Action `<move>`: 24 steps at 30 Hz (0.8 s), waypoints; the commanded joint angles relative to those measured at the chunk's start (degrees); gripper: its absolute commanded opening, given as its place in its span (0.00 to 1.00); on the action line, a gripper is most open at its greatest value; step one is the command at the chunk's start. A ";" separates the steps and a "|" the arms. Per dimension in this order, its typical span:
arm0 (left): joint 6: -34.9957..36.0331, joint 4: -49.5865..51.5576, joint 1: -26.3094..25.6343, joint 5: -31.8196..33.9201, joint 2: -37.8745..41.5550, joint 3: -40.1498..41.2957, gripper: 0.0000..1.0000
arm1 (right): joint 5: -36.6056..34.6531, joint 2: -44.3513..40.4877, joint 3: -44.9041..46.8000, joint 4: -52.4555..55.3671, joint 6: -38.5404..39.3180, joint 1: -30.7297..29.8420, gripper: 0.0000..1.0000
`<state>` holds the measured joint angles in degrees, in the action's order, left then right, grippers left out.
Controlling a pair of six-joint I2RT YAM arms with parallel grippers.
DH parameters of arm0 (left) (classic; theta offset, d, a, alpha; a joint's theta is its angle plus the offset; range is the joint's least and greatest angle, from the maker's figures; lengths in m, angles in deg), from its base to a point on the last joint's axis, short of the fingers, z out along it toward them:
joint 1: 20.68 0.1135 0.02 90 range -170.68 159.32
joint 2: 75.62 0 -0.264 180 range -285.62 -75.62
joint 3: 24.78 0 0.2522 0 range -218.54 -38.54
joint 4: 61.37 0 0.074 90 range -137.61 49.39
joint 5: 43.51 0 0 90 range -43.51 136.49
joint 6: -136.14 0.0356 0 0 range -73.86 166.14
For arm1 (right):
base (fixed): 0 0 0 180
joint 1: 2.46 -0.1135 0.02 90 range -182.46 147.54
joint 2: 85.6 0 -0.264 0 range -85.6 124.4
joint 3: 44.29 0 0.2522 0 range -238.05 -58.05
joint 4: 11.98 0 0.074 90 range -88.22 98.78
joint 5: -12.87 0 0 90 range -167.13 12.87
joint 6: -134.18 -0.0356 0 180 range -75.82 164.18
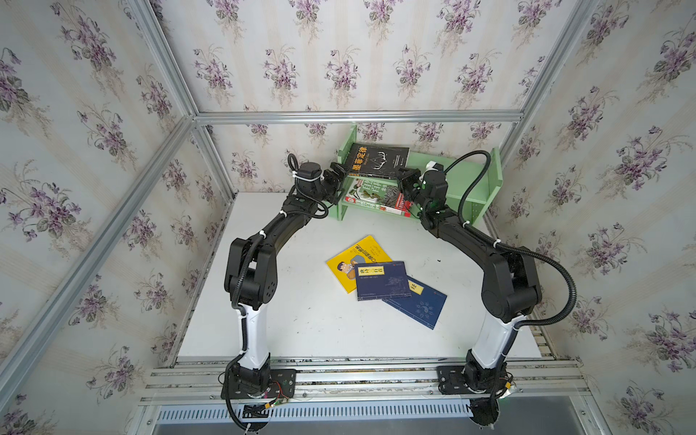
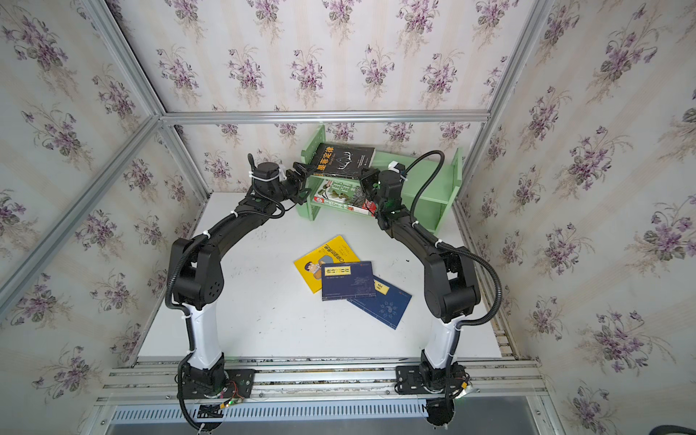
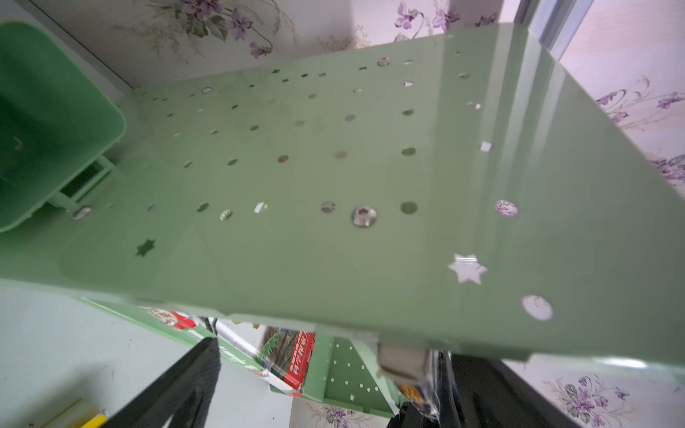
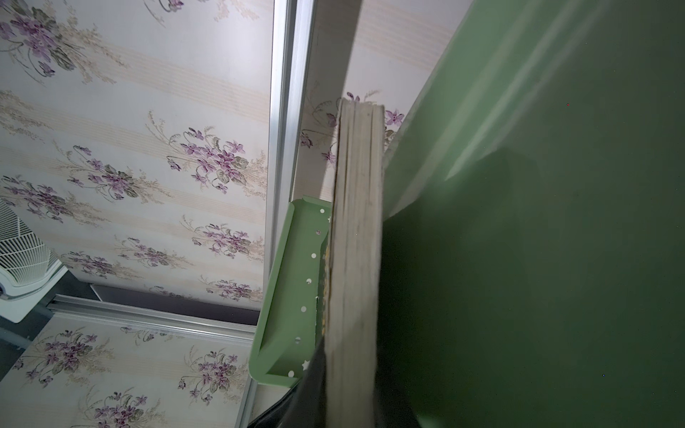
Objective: Stacking books/files
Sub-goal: Place the book at the bookshelf.
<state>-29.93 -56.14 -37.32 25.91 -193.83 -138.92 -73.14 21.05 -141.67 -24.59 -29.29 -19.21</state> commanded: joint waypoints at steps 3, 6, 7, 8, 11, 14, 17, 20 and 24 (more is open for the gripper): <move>-0.64 -1.07 -0.22 2.24 -1.76 -2.29 1.00 | -0.96 -0.54 0.26 0.28 0.92 -0.01 0.00; -1.33 -1.36 -0.17 1.89 -2.72 -3.17 1.00 | -3.54 -1.25 2.28 -2.33 0.56 -0.03 0.00; -1.33 -1.47 -0.29 1.87 -2.90 -3.33 1.00 | -4.07 -1.43 2.52 -2.52 0.56 -0.03 0.00; -1.35 -1.49 -0.29 1.90 -2.99 -3.50 1.00 | -4.48 -1.58 2.65 -2.59 0.76 -0.03 0.00; -1.64 -1.28 -0.50 2.09 -3.55 -4.50 1.00 | -4.67 -1.27 2.00 -2.11 0.48 0.22 0.00; -2.58 -1.33 -0.74 2.11 -4.32 -5.59 1.00 | -5.07 -0.77 1.61 -1.98 -0.22 0.32 0.00; -2.59 -1.38 -1.02 2.45 -4.73 -6.36 1.00 | -4.65 -0.10 0.84 -1.75 -0.50 0.66 0.00; -2.93 -1.14 -1.02 2.65 -5.34 -6.93 1.00 | -4.26 0.53 0.07 -1.38 -0.77 0.76 0.00; -3.38 -1.25 -1.11 2.24 -6.23 -8.16 1.00 | -4.40 1.06 -0.09 -1.28 -1.13 0.80 0.00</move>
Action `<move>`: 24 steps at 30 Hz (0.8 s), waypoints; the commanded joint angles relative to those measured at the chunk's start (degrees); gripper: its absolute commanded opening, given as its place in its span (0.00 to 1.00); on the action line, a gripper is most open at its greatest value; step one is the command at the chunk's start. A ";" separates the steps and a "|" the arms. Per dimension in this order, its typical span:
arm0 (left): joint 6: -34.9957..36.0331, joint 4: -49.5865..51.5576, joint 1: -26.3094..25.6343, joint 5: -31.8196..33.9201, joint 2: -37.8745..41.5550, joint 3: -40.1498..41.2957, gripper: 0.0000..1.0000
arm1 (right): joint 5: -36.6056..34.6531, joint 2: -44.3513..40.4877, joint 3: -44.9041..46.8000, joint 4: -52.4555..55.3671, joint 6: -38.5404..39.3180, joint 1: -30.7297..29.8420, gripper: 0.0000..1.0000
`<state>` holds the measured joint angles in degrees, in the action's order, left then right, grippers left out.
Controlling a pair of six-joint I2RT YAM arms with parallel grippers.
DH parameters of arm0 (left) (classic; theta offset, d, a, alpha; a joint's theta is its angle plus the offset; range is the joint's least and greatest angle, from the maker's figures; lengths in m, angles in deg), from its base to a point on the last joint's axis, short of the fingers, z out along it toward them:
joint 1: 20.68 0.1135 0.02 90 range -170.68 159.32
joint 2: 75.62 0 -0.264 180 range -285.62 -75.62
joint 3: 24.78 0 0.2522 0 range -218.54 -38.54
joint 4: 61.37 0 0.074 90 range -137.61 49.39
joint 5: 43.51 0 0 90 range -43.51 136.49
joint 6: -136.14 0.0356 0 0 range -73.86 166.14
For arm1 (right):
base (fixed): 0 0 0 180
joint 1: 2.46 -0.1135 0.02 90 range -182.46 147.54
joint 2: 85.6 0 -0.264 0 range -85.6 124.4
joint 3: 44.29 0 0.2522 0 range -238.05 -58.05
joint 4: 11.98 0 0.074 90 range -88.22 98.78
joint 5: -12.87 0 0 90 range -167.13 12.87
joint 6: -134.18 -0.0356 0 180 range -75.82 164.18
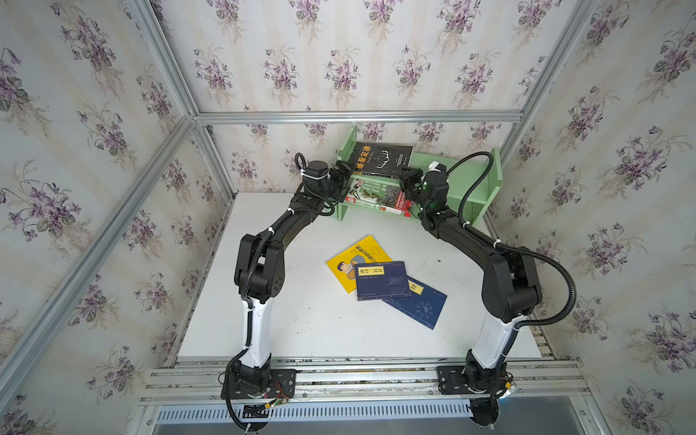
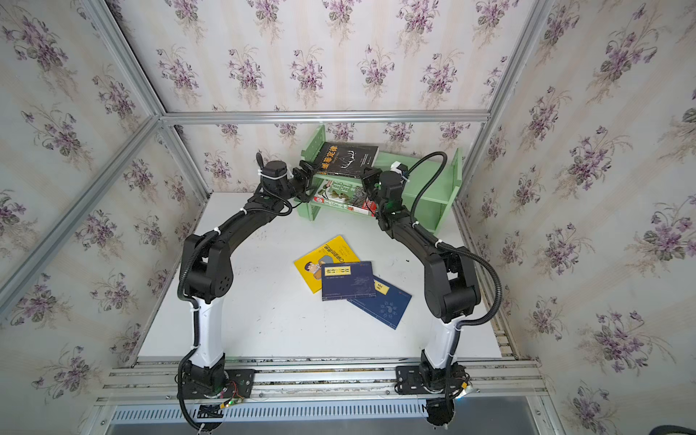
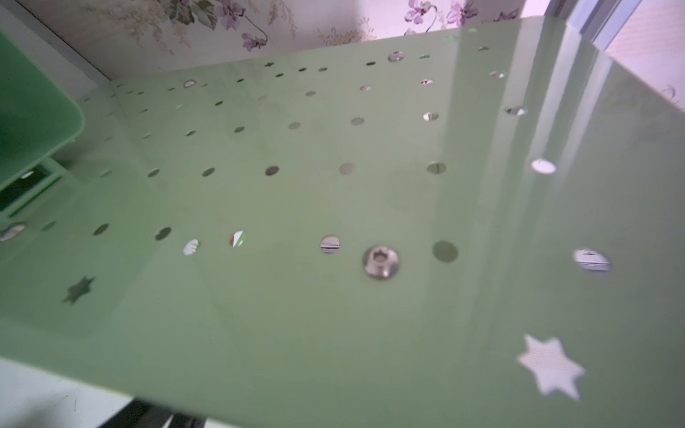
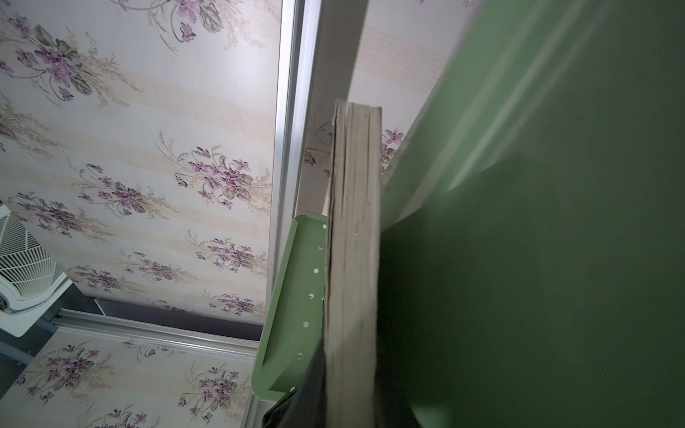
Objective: Stacking books/files
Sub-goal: Place the book at the bookshelf.
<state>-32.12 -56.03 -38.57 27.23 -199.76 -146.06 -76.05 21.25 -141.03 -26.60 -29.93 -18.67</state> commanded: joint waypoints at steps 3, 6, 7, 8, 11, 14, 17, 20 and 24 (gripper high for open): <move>-1.06 -1.15 0.14 0.88 -0.36 -0.88 1.00 | -0.24 1.49 -1.71 1.55 -0.42 0.30 0.00; -1.04 -0.76 -0.02 1.82 0.50 1.07 1.00 | 0.82 1.91 -1.98 1.71 -0.50 0.38 0.00; -1.11 -0.54 -0.04 2.17 0.80 1.74 1.00 | 1.55 2.09 -2.17 1.70 -0.66 0.39 0.00; -1.17 -0.33 0.01 2.32 1.06 2.27 1.00 | 2.27 2.18 -2.27 1.58 -0.91 0.39 0.00; -1.56 -0.26 -0.04 2.05 1.56 3.19 1.00 | 4.14 1.90 -2.21 2.45 -0.24 0.39 0.00; -1.26 -0.30 -0.03 2.33 2.27 3.66 1.00 | 4.93 1.25 -0.97 2.10 -0.74 0.39 0.00; -0.55 -0.26 0.01 2.55 2.76 3.42 1.00 | 5.69 0.45 -0.35 2.53 -0.34 0.39 0.00; 0.04 -0.04 -0.04 2.23 2.45 2.52 1.00 | 5.71 -0.34 0.29 3.64 0.74 0.30 0.00; 0.03 0.34 -0.04 2.14 1.84 2.23 1.00 | 3.23 -1.13 1.98 2.21 0.73 0.12 0.00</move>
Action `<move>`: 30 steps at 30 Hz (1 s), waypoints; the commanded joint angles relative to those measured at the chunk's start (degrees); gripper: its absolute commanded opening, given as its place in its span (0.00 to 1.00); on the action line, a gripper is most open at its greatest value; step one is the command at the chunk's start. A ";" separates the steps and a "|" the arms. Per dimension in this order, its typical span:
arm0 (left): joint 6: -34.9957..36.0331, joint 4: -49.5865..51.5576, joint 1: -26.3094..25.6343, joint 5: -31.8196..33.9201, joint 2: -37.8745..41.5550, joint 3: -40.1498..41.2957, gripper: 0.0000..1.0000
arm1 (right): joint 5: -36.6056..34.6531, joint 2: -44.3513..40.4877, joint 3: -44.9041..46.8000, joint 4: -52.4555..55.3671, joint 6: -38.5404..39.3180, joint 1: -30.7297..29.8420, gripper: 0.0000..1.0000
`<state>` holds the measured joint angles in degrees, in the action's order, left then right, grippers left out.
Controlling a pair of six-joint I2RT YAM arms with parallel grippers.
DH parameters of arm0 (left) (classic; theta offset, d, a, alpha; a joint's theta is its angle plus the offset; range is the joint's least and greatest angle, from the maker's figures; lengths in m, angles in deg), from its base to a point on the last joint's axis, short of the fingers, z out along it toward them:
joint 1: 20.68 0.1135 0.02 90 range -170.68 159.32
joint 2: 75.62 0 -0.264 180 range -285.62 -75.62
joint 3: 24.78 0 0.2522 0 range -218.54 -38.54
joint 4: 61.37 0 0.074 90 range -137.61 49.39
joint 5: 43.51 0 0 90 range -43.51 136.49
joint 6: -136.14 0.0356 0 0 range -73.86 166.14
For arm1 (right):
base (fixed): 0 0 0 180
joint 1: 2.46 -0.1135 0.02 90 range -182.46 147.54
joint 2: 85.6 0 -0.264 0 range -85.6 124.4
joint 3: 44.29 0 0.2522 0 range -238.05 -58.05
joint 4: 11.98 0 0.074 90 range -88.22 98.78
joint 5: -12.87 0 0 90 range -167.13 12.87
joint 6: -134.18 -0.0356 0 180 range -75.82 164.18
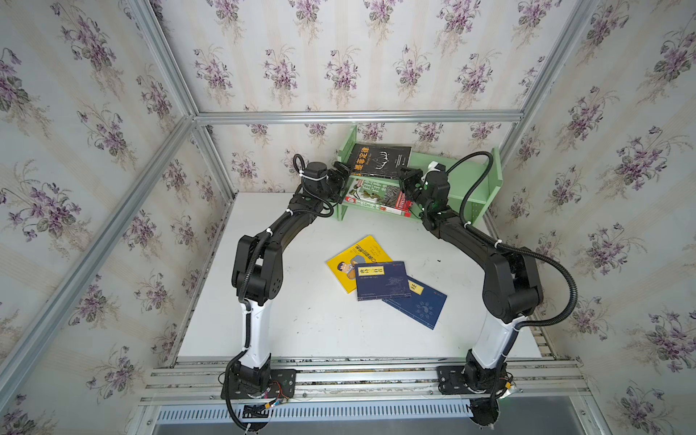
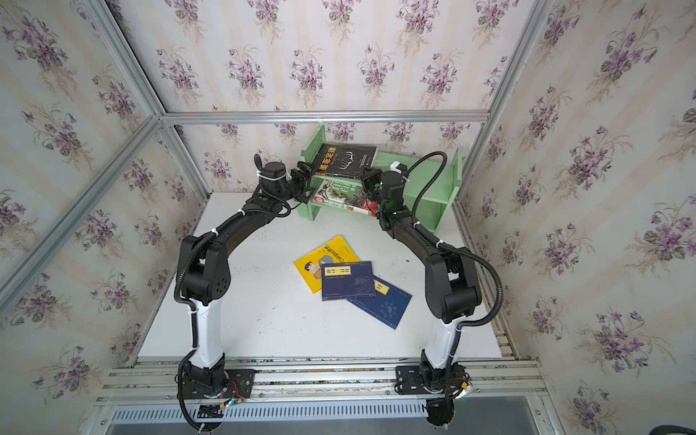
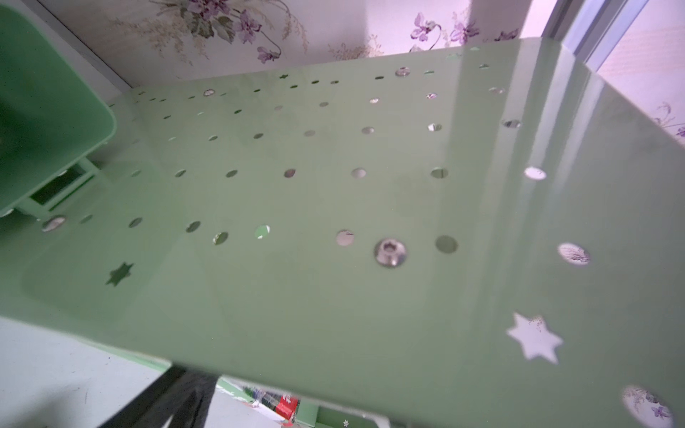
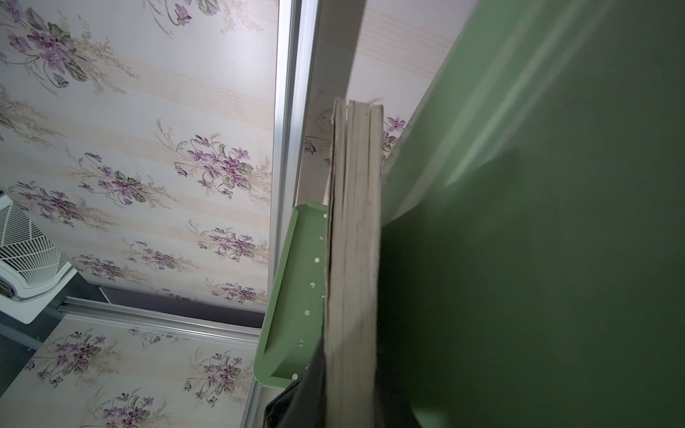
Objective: Stacking books/files
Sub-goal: Place the book at the bookshelf.
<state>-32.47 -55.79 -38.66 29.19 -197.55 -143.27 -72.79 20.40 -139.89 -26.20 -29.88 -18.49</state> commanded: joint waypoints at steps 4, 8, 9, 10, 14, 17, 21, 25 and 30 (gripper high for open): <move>0.04 1.42 -0.13 -0.76 -1.86 -1.19 1.00 | -0.71 -0.34 1.15 1.14 0.90 -0.14 0.00; -0.21 1.82 -0.22 -0.70 -2.09 -0.75 1.00 | -2.24 -0.58 1.71 0.01 0.75 -0.32 0.00; -0.23 1.81 -0.22 -0.80 -2.00 -0.74 1.00 | -3.20 -0.88 2.09 -0.20 0.69 -0.32 0.00; -0.08 1.69 -0.22 -0.72 -1.78 -0.83 1.00 | -4.18 -1.25 2.51 -0.68 0.68 -0.38 0.00; 0.61 1.68 -0.22 -0.85 -1.73 -2.04 1.00 | -4.80 -1.09 1.47 0.47 1.04 -0.32 0.00; 0.06 1.67 -0.24 -0.94 -1.82 -2.41 1.00 | -4.56 -0.62 0.53 2.01 0.74 -0.71 0.00; -0.75 0.97 -0.39 -1.47 -1.73 -2.57 1.00 | -6.10 -0.68 1.74 0.47 -0.60 -0.89 0.00; -1.92 -0.28 -0.35 -2.13 -1.30 -2.42 1.00 | -7.55 -1.03 1.78 0.26 -1.15 -0.69 0.00; -6.14 -5.79 -0.22 -4.21 -0.38 0.40 1.00 | -8.05 -1.85 1.95 1.04 -1.68 -0.32 0.00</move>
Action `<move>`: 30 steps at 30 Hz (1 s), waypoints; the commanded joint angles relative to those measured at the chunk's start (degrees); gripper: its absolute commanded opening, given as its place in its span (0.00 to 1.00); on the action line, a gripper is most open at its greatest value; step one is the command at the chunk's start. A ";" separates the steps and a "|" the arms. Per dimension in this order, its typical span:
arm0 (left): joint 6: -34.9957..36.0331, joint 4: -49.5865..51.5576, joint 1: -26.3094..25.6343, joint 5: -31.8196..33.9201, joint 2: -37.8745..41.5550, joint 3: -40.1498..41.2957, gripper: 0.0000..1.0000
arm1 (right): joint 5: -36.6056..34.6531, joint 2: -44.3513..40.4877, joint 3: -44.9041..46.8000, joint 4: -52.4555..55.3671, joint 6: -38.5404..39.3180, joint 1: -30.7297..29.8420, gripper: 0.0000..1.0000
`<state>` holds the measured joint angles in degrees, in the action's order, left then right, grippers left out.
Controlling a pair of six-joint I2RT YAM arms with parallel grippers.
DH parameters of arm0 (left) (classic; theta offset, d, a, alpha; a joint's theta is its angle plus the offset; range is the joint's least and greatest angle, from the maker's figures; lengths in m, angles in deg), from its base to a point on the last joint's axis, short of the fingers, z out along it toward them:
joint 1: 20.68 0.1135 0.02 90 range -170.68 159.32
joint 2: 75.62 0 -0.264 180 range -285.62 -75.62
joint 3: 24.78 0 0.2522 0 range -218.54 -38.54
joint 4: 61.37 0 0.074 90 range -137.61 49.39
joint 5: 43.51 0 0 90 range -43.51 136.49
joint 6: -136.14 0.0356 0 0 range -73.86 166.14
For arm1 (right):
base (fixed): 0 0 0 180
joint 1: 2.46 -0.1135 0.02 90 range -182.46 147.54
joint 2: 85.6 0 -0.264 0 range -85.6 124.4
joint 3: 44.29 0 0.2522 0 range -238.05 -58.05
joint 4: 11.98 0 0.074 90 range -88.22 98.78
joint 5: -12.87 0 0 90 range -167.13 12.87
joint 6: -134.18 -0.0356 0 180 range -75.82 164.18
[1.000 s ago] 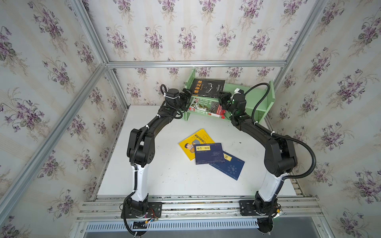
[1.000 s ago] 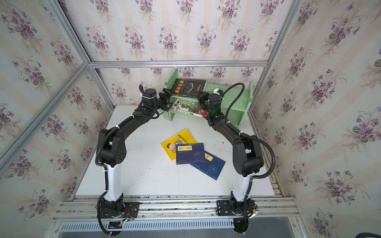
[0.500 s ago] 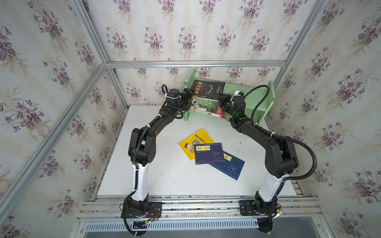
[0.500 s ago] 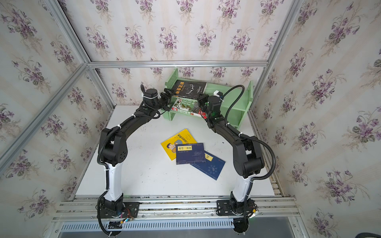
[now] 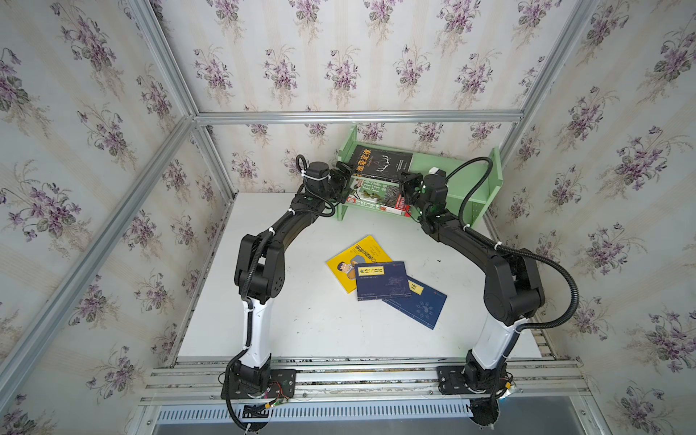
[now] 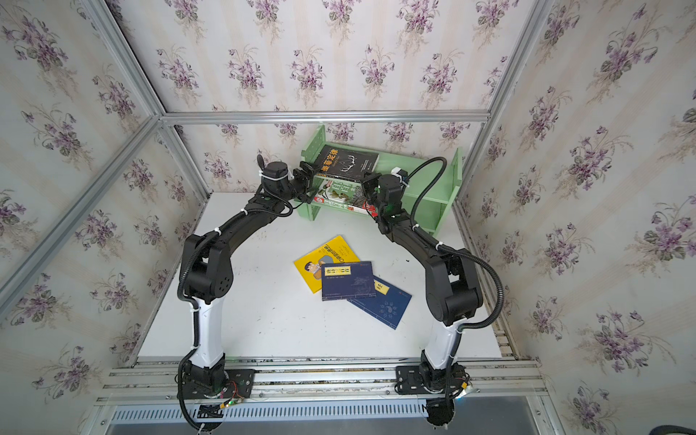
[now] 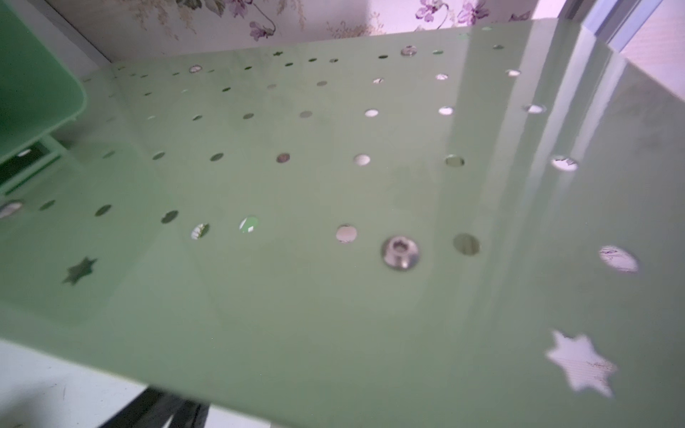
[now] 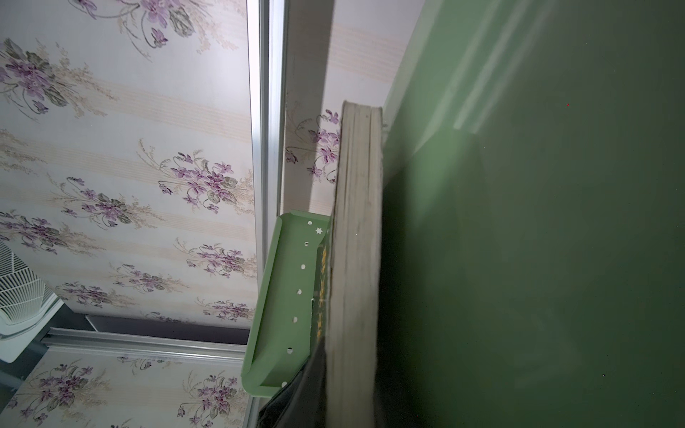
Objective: Stacking books/files
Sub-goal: Place the book at the bookshelf.
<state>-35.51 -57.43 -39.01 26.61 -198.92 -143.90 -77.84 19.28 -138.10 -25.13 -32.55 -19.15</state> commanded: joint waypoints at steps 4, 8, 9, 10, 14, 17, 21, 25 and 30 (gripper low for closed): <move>-1.94 -4.99 0.22 -1.88 2.13 1.11 1.00 | -2.63 -0.50 -0.38 0.92 1.10 0.34 0.00; 0.42 -0.81 0.27 -0.91 2.37 0.13 1.00 | -1.50 0.54 -0.98 1.15 0.97 0.34 0.00; 0.76 -0.46 0.26 -1.05 2.16 0.06 1.00 | -1.39 0.59 -0.98 1.31 0.96 0.25 0.00; 0.94 -0.06 0.24 -1.12 1.80 -0.11 1.00 | -1.36 0.61 -0.95 1.49 0.90 0.25 0.00; 1.36 0.26 0.22 -1.00 0.90 0.42 1.00 | -2.19 0.41 -0.42 1.39 1.26 -0.01 0.00; 1.64 0.64 0.22 -0.78 0.31 -0.04 1.00 | -2.10 0.71 -0.46 1.26 1.33 -0.19 0.00; 2.23 3.37 0.14 -0.25 -0.66 -0.97 1.00 | -1.62 1.23 -1.13 1.66 1.23 -0.28 0.00; 2.72 6.29 0.14 0.63 -0.44 0.81 1.00 | -1.83 0.88 -1.31 2.53 1.33 -0.28 0.00; 2.81 7.44 0.13 0.62 -0.80 1.43 1.00 | -2.33 -0.14 -1.55 5.28 2.13 -0.28 0.17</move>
<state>-33.58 -57.61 -38.77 26.55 -199.10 -143.03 -79.17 19.65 -138.78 -24.35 -32.96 -19.48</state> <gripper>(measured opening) 0.996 0.172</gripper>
